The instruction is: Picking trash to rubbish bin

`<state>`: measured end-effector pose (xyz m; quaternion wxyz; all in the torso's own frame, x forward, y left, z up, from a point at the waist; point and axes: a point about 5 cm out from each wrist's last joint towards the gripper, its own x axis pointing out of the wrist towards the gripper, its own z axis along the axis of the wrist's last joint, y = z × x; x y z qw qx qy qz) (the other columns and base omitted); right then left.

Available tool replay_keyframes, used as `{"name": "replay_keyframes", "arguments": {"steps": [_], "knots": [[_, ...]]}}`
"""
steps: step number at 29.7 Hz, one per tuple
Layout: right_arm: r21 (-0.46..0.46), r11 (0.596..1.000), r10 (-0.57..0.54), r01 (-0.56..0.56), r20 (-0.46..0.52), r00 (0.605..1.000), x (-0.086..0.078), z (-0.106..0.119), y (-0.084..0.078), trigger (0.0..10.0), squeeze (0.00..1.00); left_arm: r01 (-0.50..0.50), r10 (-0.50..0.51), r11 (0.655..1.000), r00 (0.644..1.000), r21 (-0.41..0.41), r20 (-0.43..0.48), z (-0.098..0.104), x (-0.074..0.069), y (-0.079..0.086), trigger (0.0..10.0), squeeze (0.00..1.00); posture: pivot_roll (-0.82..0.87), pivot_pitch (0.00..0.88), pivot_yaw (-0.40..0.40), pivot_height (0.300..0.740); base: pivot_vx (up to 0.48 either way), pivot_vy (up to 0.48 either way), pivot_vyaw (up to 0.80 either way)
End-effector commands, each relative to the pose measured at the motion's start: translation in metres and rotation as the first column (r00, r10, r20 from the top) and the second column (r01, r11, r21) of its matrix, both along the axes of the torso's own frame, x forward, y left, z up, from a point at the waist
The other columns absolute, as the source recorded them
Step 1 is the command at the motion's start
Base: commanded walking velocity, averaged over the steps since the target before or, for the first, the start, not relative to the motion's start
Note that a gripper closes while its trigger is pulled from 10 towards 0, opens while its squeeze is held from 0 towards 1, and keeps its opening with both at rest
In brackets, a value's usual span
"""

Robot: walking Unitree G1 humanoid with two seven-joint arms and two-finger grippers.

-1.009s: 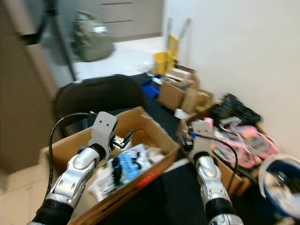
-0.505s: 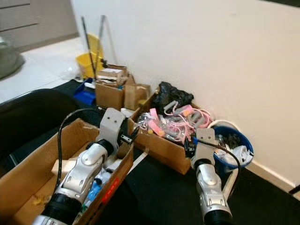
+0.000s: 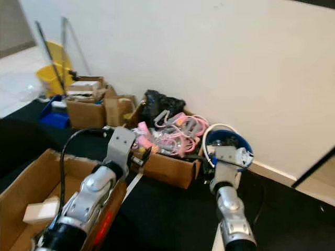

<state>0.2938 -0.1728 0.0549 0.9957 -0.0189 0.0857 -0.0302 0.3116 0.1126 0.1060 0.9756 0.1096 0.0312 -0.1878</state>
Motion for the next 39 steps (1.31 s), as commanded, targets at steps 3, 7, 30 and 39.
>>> {"name": "replay_keyframes", "arguments": {"steps": [3, 7, 30, 39], "knots": [[-0.011, 1.000, 0.002, -0.002, -0.002, 1.000, -0.0011, 0.0023, -0.0006, 10.0, 0.00, 0.028, -0.028, 1.000, 0.999, 0.006, 0.017, 0.0004, -0.0030, -0.0047, 10.0, 0.00, -0.07, 0.046, -0.030, 0.740, 0.000, 0.000, -0.80], [-0.012, 1.000, -0.005, 0.005, -0.003, 1.000, -0.0012, 0.0027, -0.0025, 10.0, 0.00, 0.014, -0.014, 1.000, 1.000, 0.001, 0.017, 0.0001, -0.0019, -0.0042, 10.0, 0.00, -0.07, 0.040, -0.030, 0.740, 0.000, 0.000, -0.80], [-0.112, 0.993, 0.019, -0.022, -0.022, 1.000, -0.0085, -0.0001, -0.0044, 10.0, 0.00, -0.025, 0.025, 0.999, 1.000, -0.023, 0.017, -0.0015, 0.0020, -0.0028, 10.0, 0.00, -0.09, 0.047, -0.016, 0.740, 0.000, 0.000, -0.80], [-0.072, 0.997, -0.002, -0.001, -0.041, 0.999, -0.0105, -0.0025, -0.0039, 10.0, 0.00, -0.027, 0.028, 0.999, 1.000, -0.018, 0.012, -0.0028, 0.0028, -0.0031, 10.0, 0.00, -0.08, 0.055, -0.015, 0.740, 0.000, 0.000, -0.80]]}}
